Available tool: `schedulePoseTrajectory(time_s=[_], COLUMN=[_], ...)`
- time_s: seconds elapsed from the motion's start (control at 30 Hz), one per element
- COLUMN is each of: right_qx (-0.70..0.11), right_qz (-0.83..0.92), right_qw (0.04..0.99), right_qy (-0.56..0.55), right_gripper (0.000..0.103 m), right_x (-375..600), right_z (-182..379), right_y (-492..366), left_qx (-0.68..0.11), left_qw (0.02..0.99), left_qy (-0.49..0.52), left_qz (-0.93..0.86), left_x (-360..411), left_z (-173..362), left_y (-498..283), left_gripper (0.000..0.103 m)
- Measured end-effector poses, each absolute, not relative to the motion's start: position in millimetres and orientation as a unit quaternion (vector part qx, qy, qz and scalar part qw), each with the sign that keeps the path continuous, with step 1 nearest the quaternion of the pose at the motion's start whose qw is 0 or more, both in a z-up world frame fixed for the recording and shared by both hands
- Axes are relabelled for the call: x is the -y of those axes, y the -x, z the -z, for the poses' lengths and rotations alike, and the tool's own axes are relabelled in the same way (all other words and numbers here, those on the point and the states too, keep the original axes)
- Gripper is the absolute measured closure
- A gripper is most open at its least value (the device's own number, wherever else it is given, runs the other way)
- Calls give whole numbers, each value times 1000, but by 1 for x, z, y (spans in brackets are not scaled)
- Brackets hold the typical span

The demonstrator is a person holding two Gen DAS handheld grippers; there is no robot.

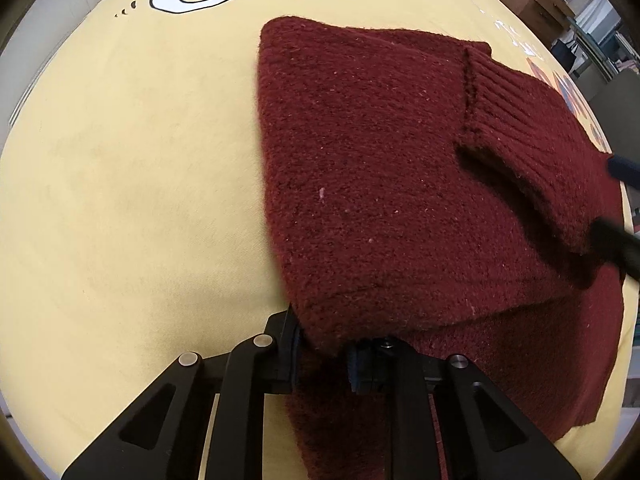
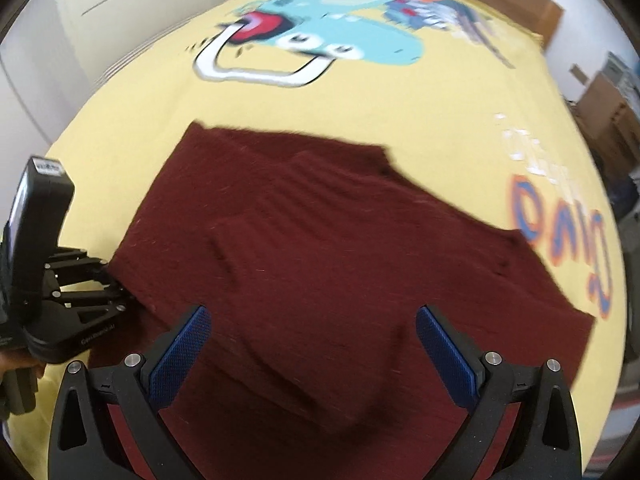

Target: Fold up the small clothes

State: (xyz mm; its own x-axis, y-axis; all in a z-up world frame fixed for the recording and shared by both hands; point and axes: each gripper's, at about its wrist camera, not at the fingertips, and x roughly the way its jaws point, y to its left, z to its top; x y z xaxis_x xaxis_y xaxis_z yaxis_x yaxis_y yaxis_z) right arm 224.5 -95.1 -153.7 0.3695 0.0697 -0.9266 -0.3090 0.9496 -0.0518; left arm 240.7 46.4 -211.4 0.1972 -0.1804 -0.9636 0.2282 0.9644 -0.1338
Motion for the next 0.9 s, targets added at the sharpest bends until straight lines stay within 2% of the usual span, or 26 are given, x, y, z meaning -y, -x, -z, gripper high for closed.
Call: schedulePoseTrajectory(time_s=[0.07,0.1,0.13,0.2,0.23,0.27,0.3,0.67,0.9], right_qx=[-564,-569,-577,-582,-578,-575,-569,-524,-544], right_qz=[-108,-107,-109,-113,-108,-102,-98,-47,-19], right_qw=[809,804,799,795,798,802,808,850,833], right_qy=[129,132,131,126,128,128,117,-38,-95], right_gripper=[8,14,30,53,71,81,86,87,87], right_x=[90,89,91,93,98,103,112,226,271], right_z=[169,174,181,185,183,180,173,117,142], right_y=[-229,-230,-232,-231,-230,-227,-226,-198,-173], left_qx=[-621,-621,-621,-622,-623,-623,-623,-598,-592], left_qw=[773,773,772,772,771,771,771,788,792], left_qy=[-19,-20,-22,-23,-21,-21,-21,-53,-63], left_qz=[132,131,130,130,129,129,129,136,137], left_x=[-45,-46,-45,-47,-47,-45,-41,-30,-23], left_z=[211,211,211,211,211,210,211,187,175], left_y=[-242,-243,-243,-245,-245,-245,-238,-221,-215], left_gripper=[88,88,88,88,88,88,88,93,93])
